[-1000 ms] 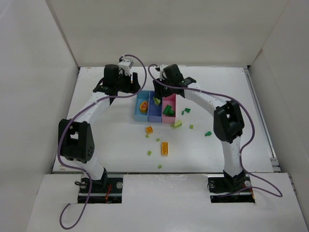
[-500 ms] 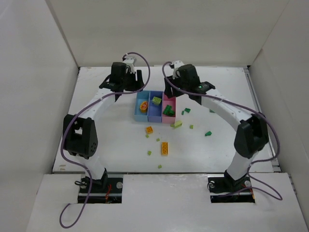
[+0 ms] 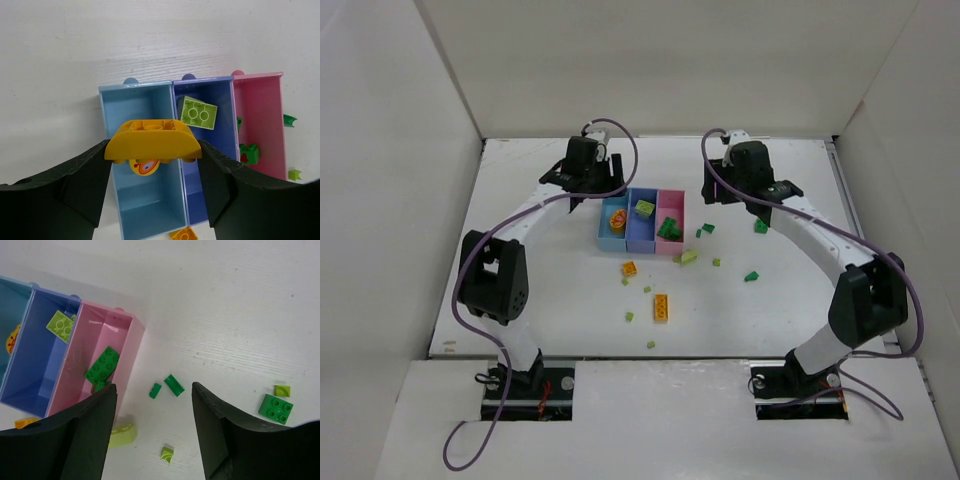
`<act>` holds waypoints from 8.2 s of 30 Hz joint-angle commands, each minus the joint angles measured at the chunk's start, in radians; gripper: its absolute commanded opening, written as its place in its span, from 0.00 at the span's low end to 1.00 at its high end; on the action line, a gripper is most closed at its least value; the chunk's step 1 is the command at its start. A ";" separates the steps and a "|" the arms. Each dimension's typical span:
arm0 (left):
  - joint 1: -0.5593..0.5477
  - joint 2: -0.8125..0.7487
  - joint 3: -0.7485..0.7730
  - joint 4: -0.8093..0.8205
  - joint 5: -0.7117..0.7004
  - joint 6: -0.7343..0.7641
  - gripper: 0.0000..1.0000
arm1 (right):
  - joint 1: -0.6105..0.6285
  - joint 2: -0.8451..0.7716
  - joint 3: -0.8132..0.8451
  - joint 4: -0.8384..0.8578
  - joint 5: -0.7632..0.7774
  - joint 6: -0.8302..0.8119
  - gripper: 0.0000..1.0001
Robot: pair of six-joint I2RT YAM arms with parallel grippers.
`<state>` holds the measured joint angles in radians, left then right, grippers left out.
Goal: Sort the legos into containers by color
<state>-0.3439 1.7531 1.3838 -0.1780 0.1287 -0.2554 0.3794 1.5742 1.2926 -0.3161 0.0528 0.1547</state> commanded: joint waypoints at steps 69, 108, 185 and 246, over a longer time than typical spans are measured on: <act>-0.155 -0.977 -0.635 -0.291 -0.371 -0.525 1.00 | 0.762 0.030 -0.417 -0.001 0.340 0.379 0.29; -0.155 -0.916 -0.686 -0.262 -0.371 -0.588 1.00 | 0.516 0.495 0.512 0.064 0.232 -0.146 0.35; -0.498 -0.124 -0.542 0.094 -0.566 -0.524 0.48 | 0.352 -0.341 -0.246 -0.014 0.432 0.078 0.76; -0.274 -0.328 -0.298 -0.012 -0.590 -0.393 0.84 | 0.177 -0.464 -0.430 0.047 0.184 -0.114 0.79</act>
<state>-0.6140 1.5345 1.0924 -0.1879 -0.4702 -0.6403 0.5621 1.1450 0.8860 -0.3313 0.3492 0.1249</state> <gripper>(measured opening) 0.822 0.789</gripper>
